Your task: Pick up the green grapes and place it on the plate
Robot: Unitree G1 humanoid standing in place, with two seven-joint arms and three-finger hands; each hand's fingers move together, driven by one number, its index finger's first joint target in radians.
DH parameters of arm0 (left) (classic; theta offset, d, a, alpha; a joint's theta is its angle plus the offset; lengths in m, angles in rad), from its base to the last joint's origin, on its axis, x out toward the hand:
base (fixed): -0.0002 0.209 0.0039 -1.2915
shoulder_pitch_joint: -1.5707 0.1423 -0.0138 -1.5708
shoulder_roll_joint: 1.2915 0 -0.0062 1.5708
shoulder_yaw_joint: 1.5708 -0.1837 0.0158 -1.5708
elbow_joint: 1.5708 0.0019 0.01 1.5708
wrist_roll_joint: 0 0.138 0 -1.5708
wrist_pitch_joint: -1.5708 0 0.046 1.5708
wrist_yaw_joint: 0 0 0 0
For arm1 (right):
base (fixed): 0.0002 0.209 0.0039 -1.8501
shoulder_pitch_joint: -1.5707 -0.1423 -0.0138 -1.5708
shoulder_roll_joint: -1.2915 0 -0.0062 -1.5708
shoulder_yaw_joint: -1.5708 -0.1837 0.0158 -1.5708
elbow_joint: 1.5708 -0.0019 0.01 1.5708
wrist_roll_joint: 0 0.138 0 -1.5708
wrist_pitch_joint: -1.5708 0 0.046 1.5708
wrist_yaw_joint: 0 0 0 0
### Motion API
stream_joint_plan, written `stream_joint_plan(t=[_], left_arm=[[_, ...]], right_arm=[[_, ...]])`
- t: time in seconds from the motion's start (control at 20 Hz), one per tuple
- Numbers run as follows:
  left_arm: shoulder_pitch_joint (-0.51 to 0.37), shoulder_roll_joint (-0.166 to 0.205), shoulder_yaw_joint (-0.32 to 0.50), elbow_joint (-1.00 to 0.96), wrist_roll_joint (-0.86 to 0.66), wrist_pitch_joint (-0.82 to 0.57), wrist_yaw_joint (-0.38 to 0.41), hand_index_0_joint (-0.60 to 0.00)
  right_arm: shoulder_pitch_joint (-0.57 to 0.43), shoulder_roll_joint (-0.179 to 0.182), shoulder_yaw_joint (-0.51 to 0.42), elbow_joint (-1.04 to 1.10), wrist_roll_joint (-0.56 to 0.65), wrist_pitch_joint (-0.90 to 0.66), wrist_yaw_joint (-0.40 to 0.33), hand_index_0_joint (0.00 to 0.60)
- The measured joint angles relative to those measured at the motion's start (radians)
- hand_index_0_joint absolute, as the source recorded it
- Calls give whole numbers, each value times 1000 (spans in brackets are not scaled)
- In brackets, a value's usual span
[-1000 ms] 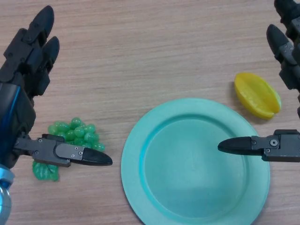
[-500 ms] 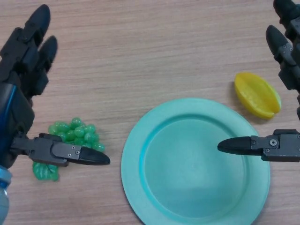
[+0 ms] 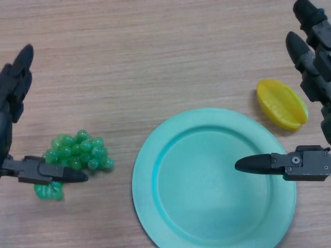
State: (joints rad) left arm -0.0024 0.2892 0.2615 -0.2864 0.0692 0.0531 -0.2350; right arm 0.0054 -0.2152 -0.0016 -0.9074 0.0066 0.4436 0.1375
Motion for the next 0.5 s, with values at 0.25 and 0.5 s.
stream_joint_plan(t=[0.25, 0.5], left_arm=[[36, -6, -55, 133, 77, -82, -6, 0], [10, -19, -103, 319, 117, -195, 68, 0]], right_arm=[[8, 0, 3, 6, 0, 0, -2, 0], [18, 0, -1, 6, 1, -2, -3, 0]])
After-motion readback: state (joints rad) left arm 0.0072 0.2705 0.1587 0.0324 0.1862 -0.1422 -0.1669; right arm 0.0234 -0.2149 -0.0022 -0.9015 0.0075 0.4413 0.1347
